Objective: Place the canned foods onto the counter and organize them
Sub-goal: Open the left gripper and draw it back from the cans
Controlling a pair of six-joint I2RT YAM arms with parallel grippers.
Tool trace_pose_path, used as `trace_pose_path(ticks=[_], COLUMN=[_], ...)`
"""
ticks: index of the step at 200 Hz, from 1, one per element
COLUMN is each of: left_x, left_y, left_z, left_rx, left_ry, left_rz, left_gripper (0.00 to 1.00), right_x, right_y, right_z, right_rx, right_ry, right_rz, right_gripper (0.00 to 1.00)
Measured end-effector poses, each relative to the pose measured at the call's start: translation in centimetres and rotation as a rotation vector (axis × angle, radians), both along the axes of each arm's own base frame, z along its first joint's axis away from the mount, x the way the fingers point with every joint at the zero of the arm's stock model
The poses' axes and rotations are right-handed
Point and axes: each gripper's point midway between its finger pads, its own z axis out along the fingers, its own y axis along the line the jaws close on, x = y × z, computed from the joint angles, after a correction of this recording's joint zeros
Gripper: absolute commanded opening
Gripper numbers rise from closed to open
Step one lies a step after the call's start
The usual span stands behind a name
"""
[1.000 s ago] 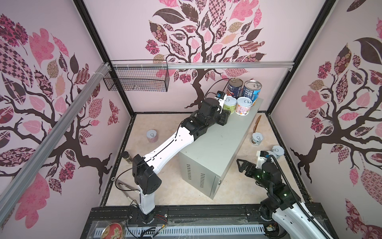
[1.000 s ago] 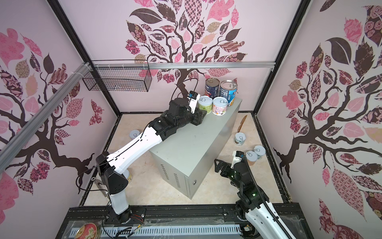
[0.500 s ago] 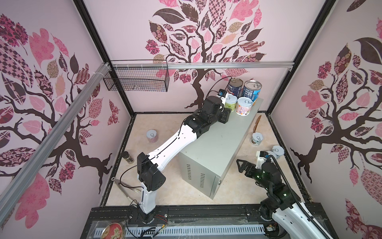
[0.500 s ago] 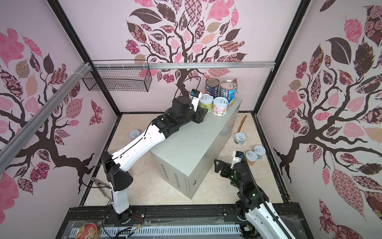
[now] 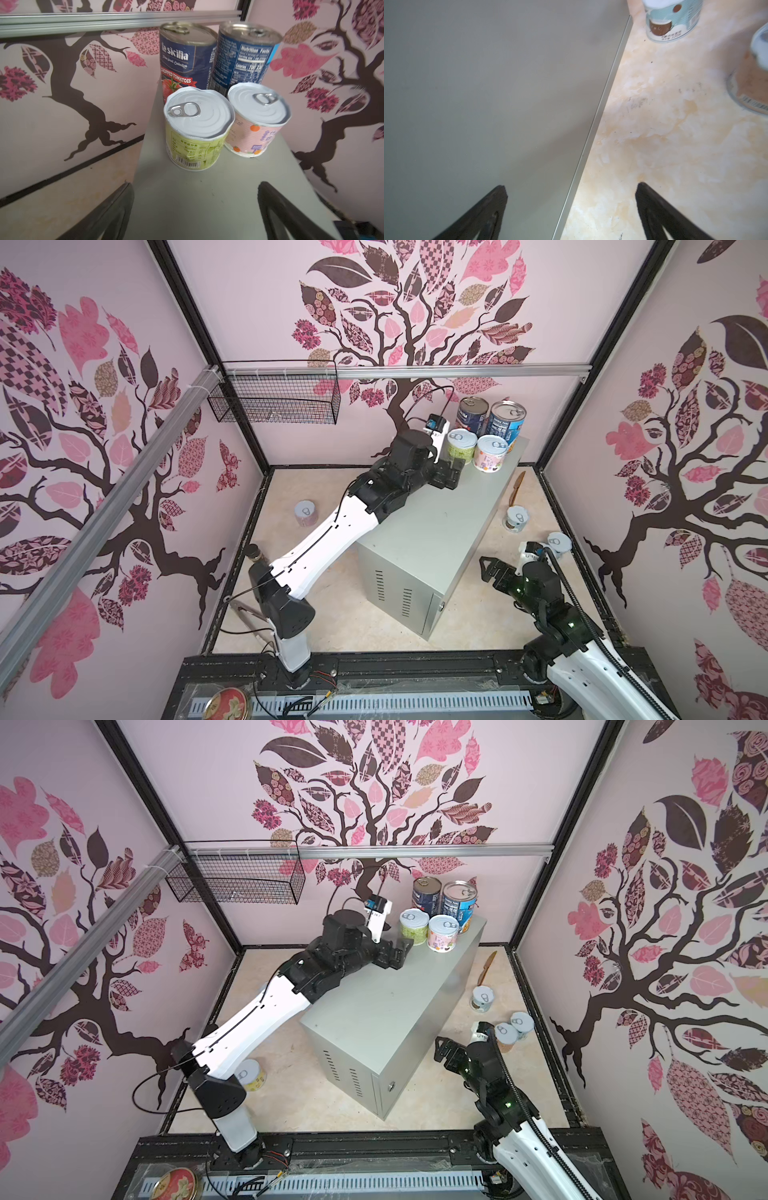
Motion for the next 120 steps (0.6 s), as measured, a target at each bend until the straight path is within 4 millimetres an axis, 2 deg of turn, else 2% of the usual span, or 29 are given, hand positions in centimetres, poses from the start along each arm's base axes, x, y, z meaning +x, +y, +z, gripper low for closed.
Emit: trace_pose_path(ticks=[28,62,89,120], left_x=[-3.2,-5.8,-6.7,-7.5], left_y=[3.9,7.7,10.2,14.2], left_z=[2.5,3.2,1.8,-1.9], left_rx=[-0.034,-0.042,-0.044,-0.025], left_ry=[-0.036,-0.043,-0.001,0.085], left_rz=[0.029,0.074,0.103,0.162], left_gripper=[0.98,0.98,0.98,0.98], right_x=[1.0,1.9,2.2,2.7], right_y=[-2.0,-3.9,-4.8,-5.6], right_z=[1.7,2.8,3.0,4.0], right_rx=[-0.049,-0.133,-0.186,-0.238], right_ry=[0.035,0.097,0.125,0.119], right_rz=[-0.135,-0.265,-0.315,-0.36], right_gripper=[1.0,1.0,1.0,1.0])
